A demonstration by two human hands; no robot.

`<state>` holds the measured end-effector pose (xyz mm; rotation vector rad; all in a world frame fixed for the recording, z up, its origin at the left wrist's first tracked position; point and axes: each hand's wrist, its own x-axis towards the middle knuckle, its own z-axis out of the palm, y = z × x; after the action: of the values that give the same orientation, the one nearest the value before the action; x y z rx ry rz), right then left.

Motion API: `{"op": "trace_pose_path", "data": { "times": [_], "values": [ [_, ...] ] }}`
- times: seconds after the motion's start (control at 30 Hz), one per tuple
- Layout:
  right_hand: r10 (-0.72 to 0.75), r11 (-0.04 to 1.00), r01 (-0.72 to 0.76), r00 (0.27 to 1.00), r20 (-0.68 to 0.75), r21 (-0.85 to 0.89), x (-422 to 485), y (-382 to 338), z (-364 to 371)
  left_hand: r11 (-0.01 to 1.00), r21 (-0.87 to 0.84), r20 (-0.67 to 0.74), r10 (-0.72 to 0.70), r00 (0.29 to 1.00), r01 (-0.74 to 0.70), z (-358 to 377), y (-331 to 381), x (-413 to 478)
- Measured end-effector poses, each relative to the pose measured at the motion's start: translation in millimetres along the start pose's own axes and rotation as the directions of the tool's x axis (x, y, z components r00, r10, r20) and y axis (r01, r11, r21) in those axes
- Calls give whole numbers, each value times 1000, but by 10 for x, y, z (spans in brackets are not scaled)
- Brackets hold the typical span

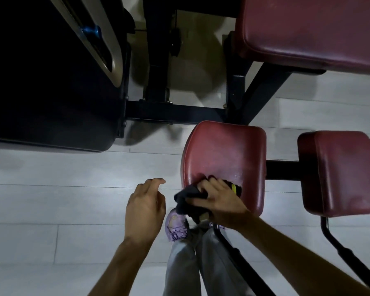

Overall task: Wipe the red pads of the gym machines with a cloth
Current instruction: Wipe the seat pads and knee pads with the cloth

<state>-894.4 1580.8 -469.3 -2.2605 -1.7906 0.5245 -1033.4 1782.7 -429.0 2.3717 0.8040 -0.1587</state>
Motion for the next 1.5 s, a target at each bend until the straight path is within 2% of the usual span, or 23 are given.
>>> {"op": "trace_pose_path", "data": {
  "times": [0.13, 0.17, 0.2, 0.23, 0.3, 0.37, 0.4, 0.5, 0.57, 0.63, 0.73, 0.83, 0.9, 0.97, 1.0, 1.03, 1.1, 1.17, 1.23, 1.37, 1.5],
  "values": [
    [-274, 956, 281, 958, 91, -80, 25, 232, -157, 999, 30, 19, 32, 999, -33, -3, -6, -20],
    [-314, 939, 328, 940, 129, -105, 134, 369, -237, 998, 37, 27, 41, 999, -42, 10, 9, -17],
    [-300, 940, 316, 945, 130, -130, 260, 514, -321, 997, 60, 38, 52, 998, -54, 31, 30, -18],
    [-225, 961, 235, 971, 85, -145, 397, 656, -408, 993, 98, 46, 68, 997, -72, 57, 63, -25],
    [58, 989, -68, 995, -78, -130, 671, 905, -526, 981, 158, 52, 104, 993, -111, 115, 128, -43],
    [333, 931, -350, 931, -148, -106, 907, 1073, -623, 978, 172, 67, 110, 992, -120, 180, 192, -36],
    [422, 889, -443, 891, -170, -113, 996, 1109, -646, 979, 171, 74, 102, 992, -114, 213, 226, -26],
    [579, 801, -597, 792, -191, -45, 1030, 966, -626, 984, 162, 74, 67, 995, -79, 271, 308, -3],
    [557, 821, -571, 800, -223, -2, 782, 681, -496, 985, 163, 64, 49, 997, -59, 271, 342, 13],
    [442, 894, -448, 871, -213, 26, 340, 316, -297, 986, 162, 46, 19, 999, -26, 258, 353, 33],
    [225, 973, -229, 969, -104, -23, -429, -80, -58, 986, 166, 25, -15, 1000, 11, 238, 366, 68],
    [56, 992, -55, 998, 12, -115, -899, -125, 80, 983, 183, 19, 22, 1000, -25, 247, 373, 82],
    [20, 991, -22, 1000, -12, -130, -906, 17, 72, 984, 174, 17, 42, 999, -45, 264, 404, 89],
    [61, 987, -75, 993, -99, -141, -705, 264, -47, 987, 154, 19, 46, 999, -48, 301, 450, 106],
    [126, 979, -147, 981, -147, -139, -550, 432, -135, 988, 144, 25, 51, 998, -54, 326, 476, 114],
    [231, 957, -260, 952, -202, -128, -363, 630, -243, 989, 134, 37, 64, 997, -69, 355, 495, 122],
    [479, 846, -525, 825, -299, -94, 76, 1075, -510, 989, 106, 67, 101, 993, -107, 415, 521, 134],
    [623, 740, -666, 731, -279, -94, 464, 1451, -758, 991, 79, 76, 103, 992, -109, 475, 542, 133],
    [679, 709, -702, 706, -200, -72, 639, 1596, -851, 993, 80, 70, 82, 994, -87, 503, 574, 125],
    [644, 737, -674, 722, -254, -47, 308, 1224, -730, 994, 83, 69, 72, 995, -77, 502, 591, 123],
    [476, 878, -479, 866, -156, 22, -527, 613, -321, 984, 124, 72, 116, 991, -124, 467, 559, 179]
  ]
}}
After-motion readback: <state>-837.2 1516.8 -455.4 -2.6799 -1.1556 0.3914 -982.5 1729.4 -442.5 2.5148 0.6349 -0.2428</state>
